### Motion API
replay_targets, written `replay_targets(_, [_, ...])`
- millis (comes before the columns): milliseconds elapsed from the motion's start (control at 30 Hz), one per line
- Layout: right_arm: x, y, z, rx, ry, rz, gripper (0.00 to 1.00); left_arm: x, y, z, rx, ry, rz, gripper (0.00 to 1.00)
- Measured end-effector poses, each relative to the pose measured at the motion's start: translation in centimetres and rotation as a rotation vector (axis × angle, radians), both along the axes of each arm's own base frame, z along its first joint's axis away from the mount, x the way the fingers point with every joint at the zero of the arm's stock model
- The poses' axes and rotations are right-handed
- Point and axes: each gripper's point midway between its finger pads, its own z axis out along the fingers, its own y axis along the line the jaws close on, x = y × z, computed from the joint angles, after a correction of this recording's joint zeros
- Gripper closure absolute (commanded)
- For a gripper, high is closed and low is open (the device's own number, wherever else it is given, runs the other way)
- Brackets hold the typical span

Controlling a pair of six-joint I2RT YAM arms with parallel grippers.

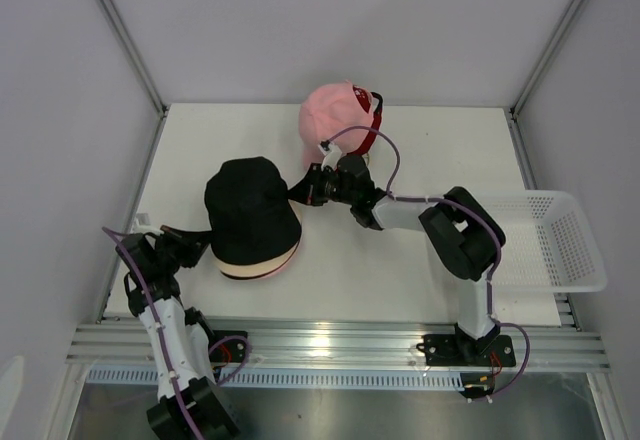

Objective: Stack the hats

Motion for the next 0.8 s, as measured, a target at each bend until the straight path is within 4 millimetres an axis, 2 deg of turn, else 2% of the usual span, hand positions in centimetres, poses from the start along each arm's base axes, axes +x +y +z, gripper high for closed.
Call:
replay_targets(233, [-1.3, -0.1, -1.1, -0.027, -0.008, -0.009, 1.0, 0.1, 0.3, -0.2, 0.01, 0.009, 0.02, 0.99])
replay_targets(500, [-3.1, -2.3, -0.8, -0.07, -0.057, -0.066, 1.0, 0.1, 0.7, -0.1, 0.034, 0.01, 0.039, 0.99])
replay_targets(800, [-5.2, -4.8, 1.0, -0.128, -0.185, -0.127, 1.0, 0.7, 2.6, 3.1, 0.177, -0.036, 0.079, 0.99])
